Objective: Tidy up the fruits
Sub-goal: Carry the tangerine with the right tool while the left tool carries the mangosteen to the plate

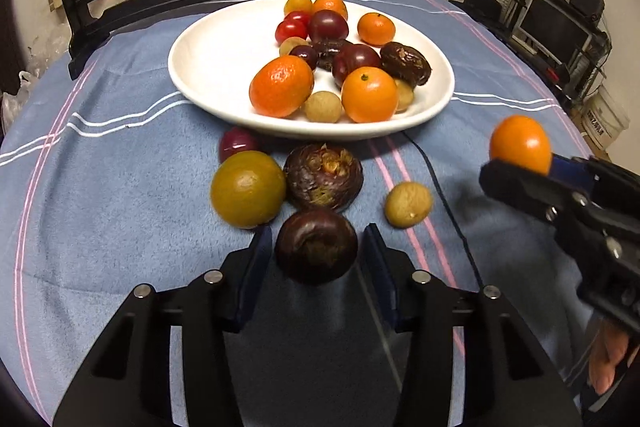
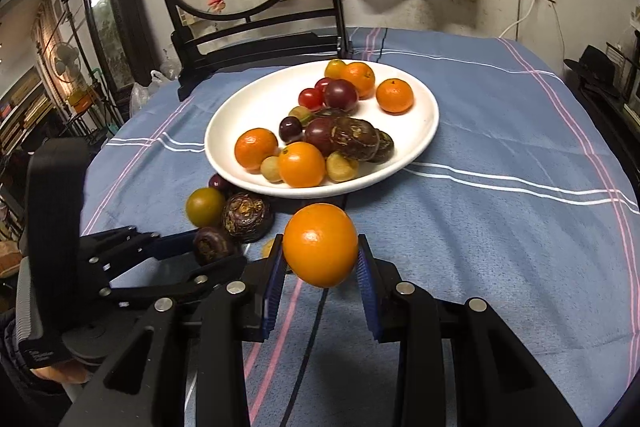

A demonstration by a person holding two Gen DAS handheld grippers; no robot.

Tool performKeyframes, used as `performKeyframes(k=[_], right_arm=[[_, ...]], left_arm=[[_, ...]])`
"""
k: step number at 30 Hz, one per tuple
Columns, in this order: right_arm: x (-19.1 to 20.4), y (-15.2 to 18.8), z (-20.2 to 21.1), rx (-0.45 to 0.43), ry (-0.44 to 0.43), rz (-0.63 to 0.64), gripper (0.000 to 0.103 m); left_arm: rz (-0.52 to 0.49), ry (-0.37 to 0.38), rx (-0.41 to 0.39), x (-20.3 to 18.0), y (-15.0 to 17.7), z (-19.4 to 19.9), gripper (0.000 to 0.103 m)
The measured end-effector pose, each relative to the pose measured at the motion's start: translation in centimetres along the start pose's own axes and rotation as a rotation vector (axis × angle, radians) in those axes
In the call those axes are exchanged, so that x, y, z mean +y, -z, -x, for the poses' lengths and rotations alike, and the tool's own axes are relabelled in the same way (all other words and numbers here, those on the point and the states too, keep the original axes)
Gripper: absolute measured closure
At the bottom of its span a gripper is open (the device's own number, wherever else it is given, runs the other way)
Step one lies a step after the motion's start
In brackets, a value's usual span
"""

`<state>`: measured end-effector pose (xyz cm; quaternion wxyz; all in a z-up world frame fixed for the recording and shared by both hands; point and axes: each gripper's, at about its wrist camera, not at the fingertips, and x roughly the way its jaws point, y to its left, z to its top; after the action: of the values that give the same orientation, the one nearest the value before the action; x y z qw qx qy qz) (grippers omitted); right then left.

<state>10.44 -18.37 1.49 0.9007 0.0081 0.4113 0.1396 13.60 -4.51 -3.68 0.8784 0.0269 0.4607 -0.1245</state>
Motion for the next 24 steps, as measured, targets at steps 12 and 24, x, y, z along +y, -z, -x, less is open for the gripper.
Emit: performKeyframes(k=[12, 24], right_arm=[[-1.0, -0.3, 0.8, -0.067, -0.005, -0.061, 0.068], [1.0, -7.4, -2.0, -0.071, -0.031, -0.011, 0.068]], left_arm=[[0.06, 0.062, -0.099, 1.1, -1.5, 4.2, 0.065], [0.132, 0.003, -0.115, 3.8, -9.2, 2.4, 0.065]])
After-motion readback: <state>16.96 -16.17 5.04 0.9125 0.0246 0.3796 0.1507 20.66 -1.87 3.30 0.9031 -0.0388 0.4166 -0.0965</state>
